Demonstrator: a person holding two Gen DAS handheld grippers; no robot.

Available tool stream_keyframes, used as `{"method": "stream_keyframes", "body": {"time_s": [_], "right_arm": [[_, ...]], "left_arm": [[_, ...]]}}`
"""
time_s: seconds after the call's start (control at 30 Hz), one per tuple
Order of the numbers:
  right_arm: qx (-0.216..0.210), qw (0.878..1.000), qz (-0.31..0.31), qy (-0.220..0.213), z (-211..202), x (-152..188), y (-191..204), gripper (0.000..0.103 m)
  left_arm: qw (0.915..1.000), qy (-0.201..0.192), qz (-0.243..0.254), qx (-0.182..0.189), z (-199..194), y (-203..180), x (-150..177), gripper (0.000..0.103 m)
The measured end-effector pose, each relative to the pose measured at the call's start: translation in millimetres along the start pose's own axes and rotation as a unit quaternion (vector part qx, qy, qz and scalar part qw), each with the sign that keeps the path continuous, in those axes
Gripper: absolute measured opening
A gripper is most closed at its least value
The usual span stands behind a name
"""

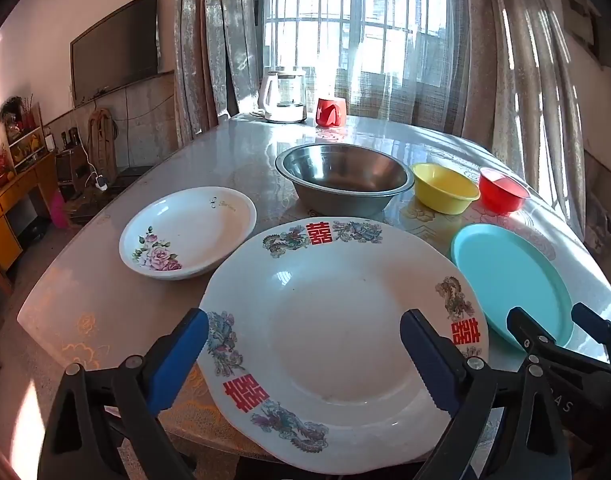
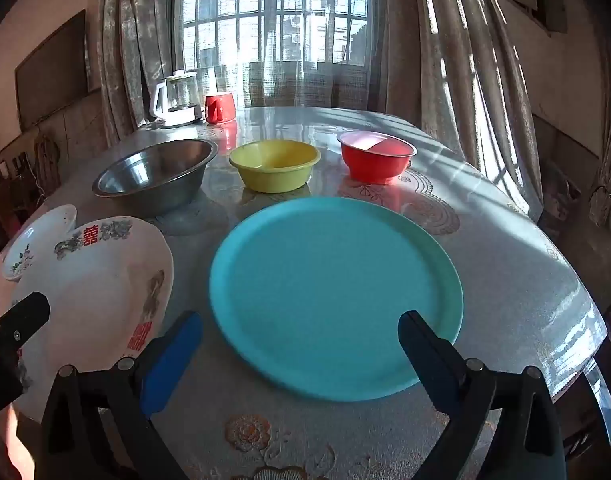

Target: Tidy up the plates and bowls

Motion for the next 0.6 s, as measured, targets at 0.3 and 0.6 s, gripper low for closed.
{"method": "stream_keyframes", "body": {"time_s": [0.3, 0.6], "right_arm": [[-0.021, 1.000, -0.007, -0.017, -14.4, 0.5, 11.0, 0.100], [-0.057, 0.998, -0.001, -0.023, -14.0, -0.2, 15.5, 0.100]], "left_arm": [[0.9999, -0.004, -0.011, 0.000, -9.5, 7.0, 0.6, 0.097], [1.0000, -0.008, 0.001, -0.006, -10.6, 7.8, 6.0, 0.097]]}}
Point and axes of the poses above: each gripper's, at about its wrist camera, not at the fingertips, and z roughly the way its jaws point, y to its left, x to its underside, the point moved 9 cm from there along z, roughly the way its jaws point, and after that the axes turned 1 degree about -y, right-handed, at the moved point
